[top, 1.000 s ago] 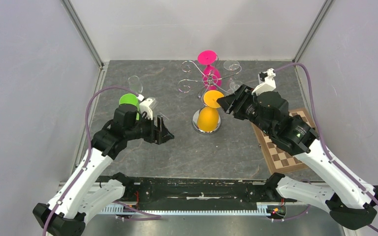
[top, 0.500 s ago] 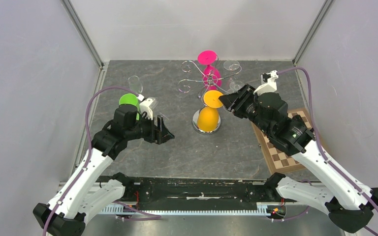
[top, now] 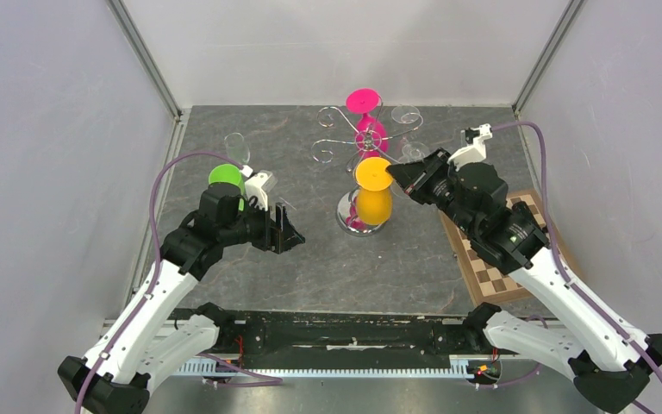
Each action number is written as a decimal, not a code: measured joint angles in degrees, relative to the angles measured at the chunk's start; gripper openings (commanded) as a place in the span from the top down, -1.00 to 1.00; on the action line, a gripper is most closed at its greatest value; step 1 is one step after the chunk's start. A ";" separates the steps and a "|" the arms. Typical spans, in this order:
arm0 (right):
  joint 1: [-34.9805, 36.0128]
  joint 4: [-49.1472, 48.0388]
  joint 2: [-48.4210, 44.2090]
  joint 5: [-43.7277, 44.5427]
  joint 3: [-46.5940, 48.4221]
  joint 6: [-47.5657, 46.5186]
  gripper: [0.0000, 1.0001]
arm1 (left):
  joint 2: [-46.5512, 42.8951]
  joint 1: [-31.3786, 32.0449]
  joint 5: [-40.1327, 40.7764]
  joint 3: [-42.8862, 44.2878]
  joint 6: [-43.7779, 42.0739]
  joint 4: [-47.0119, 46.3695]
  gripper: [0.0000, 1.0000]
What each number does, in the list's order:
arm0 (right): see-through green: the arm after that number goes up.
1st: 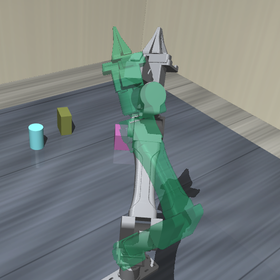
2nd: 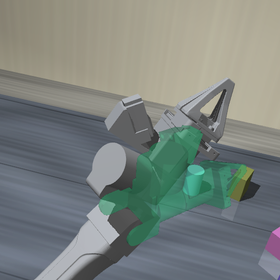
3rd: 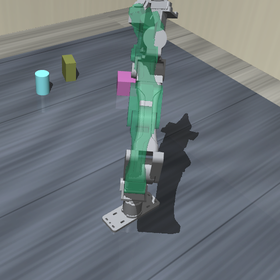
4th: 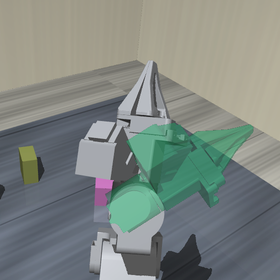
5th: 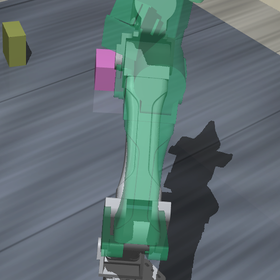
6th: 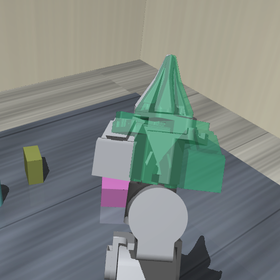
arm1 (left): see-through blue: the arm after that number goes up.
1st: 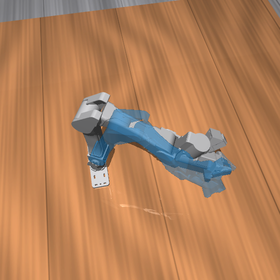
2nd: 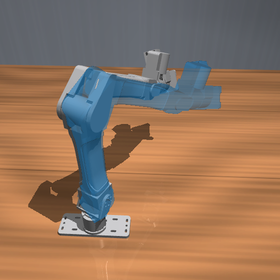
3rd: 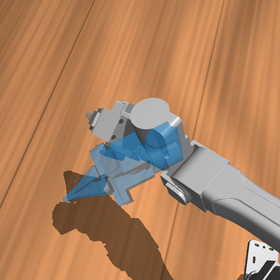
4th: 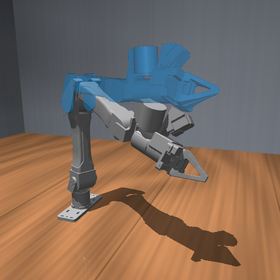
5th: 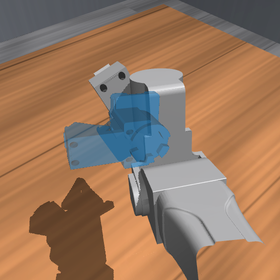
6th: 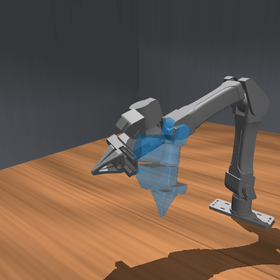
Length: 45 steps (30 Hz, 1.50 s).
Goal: Take the wine glass off the wine glass rack
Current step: Pick up the wine glass from the wine rack.
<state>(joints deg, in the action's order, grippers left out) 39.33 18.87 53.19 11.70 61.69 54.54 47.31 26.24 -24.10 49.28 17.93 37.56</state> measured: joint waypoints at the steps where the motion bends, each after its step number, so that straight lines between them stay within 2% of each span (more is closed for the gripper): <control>1: -0.17 -0.39 -0.24 -0.13 -0.07 0.04 1.00 | 0.00 0.00 0.02 -0.04 0.00 0.00 -0.44; 32: -0.61 -6.62 -1.68 -8.44 -3.26 3.76 1.00 | 0.04 0.00 1.49 -1.88 0.00 0.00 -0.43; 45: -0.61 -10.45 0.90 -9.14 -3.48 4.87 1.00 | 0.04 0.00 1.62 -2.34 -0.02 -0.04 -0.43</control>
<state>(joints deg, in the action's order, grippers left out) 38.72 8.43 54.08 2.57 58.22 59.42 47.35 26.24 -22.48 46.94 17.91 37.52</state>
